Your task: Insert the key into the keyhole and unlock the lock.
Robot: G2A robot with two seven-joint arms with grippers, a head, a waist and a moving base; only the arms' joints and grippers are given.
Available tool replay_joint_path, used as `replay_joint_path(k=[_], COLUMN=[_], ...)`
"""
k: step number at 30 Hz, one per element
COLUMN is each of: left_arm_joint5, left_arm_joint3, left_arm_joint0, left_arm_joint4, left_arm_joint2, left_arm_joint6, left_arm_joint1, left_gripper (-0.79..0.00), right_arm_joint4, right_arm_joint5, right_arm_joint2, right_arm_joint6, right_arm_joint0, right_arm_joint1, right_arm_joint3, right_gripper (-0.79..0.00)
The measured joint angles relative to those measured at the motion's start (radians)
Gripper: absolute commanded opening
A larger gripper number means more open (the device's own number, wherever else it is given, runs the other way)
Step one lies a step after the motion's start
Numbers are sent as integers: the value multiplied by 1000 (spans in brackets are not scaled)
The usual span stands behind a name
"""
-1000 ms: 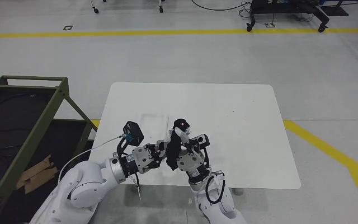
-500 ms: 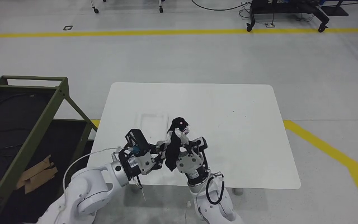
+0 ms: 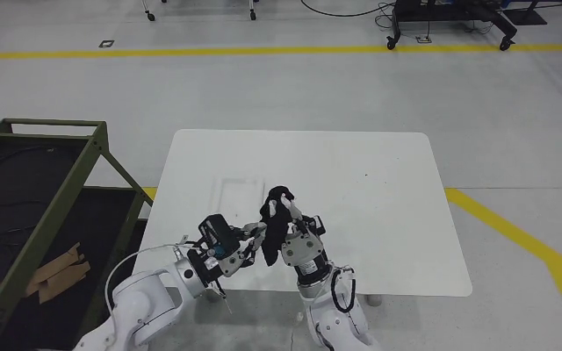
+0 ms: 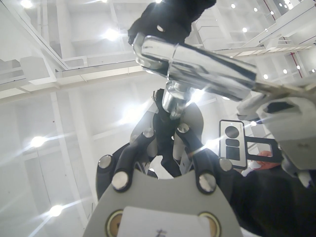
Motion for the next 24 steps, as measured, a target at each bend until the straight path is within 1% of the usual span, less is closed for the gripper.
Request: replay_joint_path(k=[6, 10, 13, 18, 24], left_arm_joint5=[8, 0, 4, 16, 41], left_arm_joint3=[12, 19, 30, 61, 94], left_arm_joint0=[-14, -23, -25, -48, -68], left_arm_joint4=[-82, -120, -165, -279, -369], left_arm_joint2=[-9, -13, -12, -26, -38], left_arm_joint6=[-60, -86, -99, -143, -194], left_arm_joint1=[-4, -6, -8, -13, -16], left_gripper=[-785, -785, -785, -785, -785], right_arm_joint4=[20, 16, 7, -7, -22], right_arm_joint5=[-21, -14, -15, -25, -34], right_arm_joint2=[0, -2, -5, -5, 0], right_arm_joint6=[42, 47, 39, 22, 4], right_arm_joint0=[4, 6, 10, 18, 26], right_arm_joint1=[-2, -2, -3, -5, -6], right_arm_joint3=[-4, 6, 16, 34, 44], right_gripper=[-785, -785, -785, -785, -785])
